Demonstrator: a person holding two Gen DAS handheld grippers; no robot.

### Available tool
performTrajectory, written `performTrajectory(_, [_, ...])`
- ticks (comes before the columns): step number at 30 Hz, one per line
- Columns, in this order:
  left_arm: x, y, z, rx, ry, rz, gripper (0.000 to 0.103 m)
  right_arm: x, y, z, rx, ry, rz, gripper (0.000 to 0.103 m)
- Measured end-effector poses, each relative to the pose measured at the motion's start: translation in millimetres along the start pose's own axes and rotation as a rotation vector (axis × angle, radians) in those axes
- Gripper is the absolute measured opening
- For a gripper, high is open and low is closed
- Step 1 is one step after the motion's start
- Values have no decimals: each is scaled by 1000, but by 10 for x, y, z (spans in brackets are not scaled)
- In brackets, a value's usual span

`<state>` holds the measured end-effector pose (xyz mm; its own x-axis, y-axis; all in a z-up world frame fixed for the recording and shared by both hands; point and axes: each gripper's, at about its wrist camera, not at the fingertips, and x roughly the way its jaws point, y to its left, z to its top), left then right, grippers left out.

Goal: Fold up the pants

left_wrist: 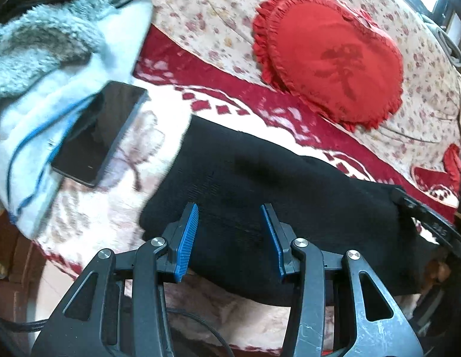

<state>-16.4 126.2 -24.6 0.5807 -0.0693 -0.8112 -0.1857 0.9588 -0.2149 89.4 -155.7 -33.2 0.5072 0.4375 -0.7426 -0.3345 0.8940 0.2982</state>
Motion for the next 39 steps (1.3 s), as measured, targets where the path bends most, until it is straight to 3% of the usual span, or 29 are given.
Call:
performTrajectory(6, [199, 143, -94, -16, 41, 41, 43, 271, -4, -47, -29, 44, -111, 7])
performTrajectory(10, [145, 169, -76, -2, 27, 58, 43, 302, -173, -70, 86, 37, -65, 7])
performTrajectory(14, [56, 286, -1, -31, 4, 49, 43, 91, -170, -30, 110, 3, -63, 9])
performTrajectory(17, [18, 344, 115, -40, -12, 29, 43, -104, -42, 55, 68, -54, -49, 13])
performTrajectory(19, [18, 370, 186, -42, -13, 33, 43, -140, 127, 151, 17, -65, 18, 28])
performTrajectory(20, [33, 386, 224, -45, -9, 31, 44, -111, 216, 192, -11, -58, 48, 40])
performTrajectory(21, [53, 396, 254, -46, 0, 25, 52, -62, 320, 227, -41, -45, 77, 43])
performTrajectory(25, [165, 447, 361, -84, 20, -15, 57, 323, 798, 306, -182, 38, 175, 44])
performTrajectory(31, [467, 397, 496, -22, 85, -2, 57, 1019, 1122, 375, -306, 168, 164, 46])
performTrajectory(32, [507, 386, 501, -12, 87, -5, 57, 1110, 1128, 377, -311, 195, 179, 42])
performTrajectory(33, [538, 387, 500, -2, 87, -9, 57, 1159, 1127, 377, -304, 209, 195, 28])
performTrajectory(35, [581, 360, 507, 23, 71, -14, 52, 1163, 1152, 380, -301, 198, 213, 17])
performTrajectory(36, [586, 357, 514, 25, 64, -21, 33, 1145, 1183, 384, -312, 186, 207, 13])
performTrajectory(38, [592, 348, 555, 28, 70, -48, 18, 1082, 1232, 416, -327, 153, 192, 9])
performTrajectory(39, [569, 341, 572, 34, 56, -44, 18, 1059, 1244, 445, -322, 138, 191, 7])
